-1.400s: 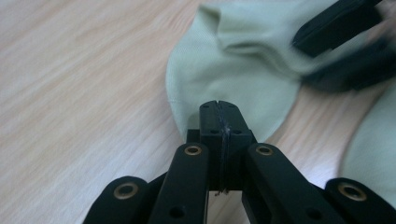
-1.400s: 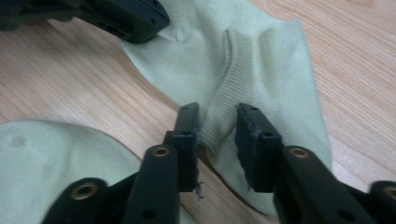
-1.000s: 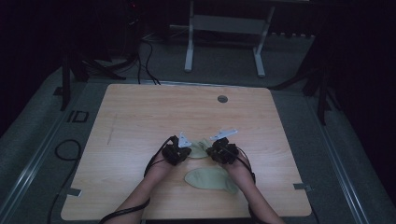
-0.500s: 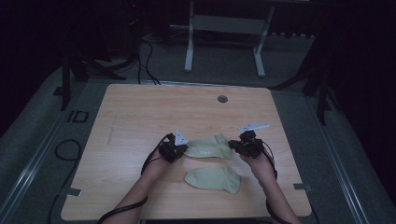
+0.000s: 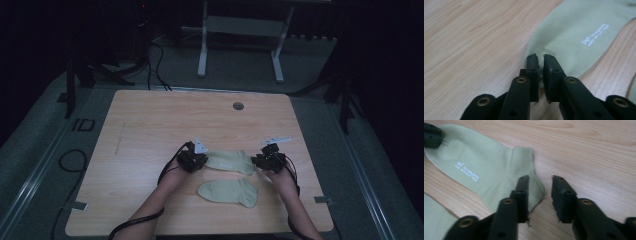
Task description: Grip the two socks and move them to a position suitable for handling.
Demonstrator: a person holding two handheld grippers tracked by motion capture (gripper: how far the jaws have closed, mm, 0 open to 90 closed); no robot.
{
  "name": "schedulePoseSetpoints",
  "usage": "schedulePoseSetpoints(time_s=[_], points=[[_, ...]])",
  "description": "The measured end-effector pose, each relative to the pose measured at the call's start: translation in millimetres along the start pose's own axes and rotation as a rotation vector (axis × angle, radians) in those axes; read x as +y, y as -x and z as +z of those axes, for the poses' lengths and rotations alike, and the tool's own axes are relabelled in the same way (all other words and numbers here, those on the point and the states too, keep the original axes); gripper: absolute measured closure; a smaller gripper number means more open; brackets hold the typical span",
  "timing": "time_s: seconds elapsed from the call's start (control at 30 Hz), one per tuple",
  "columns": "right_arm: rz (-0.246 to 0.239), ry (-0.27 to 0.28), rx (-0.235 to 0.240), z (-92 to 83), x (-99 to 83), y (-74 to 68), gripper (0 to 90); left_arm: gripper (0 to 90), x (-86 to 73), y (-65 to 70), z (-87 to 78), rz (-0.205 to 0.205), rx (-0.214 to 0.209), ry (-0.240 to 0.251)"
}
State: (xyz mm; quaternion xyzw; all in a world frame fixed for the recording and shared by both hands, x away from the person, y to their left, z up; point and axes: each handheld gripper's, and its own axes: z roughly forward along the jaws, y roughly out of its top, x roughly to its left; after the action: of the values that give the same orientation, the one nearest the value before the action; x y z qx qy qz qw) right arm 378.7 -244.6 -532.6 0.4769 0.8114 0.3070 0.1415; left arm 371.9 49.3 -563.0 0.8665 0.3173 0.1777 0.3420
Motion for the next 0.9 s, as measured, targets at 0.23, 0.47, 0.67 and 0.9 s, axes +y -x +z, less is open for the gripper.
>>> schedulePoseSetpoints(time_s=[0.23, 0.47, 0.67, 0.9], points=[[-0.017, -0.005, 0.039, -2.1, -1.0, -4.1, 49.7, 63.7, 1.6, 1.7, -10.9, -0.07, -0.031, 0.016], [-0.062, -0.005, 0.049, -6.4, -4.4, -9.6, 35.6, 51.1, 0.7, 3.3, -35.6, -0.1, -0.062, 0.019], [-0.091, 0.004, 0.059, -14.2, -8.4, -16.5, 27.8, 49.6, -8.5, 8.6, -51.7, -0.084, -0.086, -0.005], [-0.078, 0.01, 0.136, -24.6, -16.8, -26.5, 31.8, 45.4, -22.5, 19.6, -74.0, -0.118, -0.146, 0.01]])
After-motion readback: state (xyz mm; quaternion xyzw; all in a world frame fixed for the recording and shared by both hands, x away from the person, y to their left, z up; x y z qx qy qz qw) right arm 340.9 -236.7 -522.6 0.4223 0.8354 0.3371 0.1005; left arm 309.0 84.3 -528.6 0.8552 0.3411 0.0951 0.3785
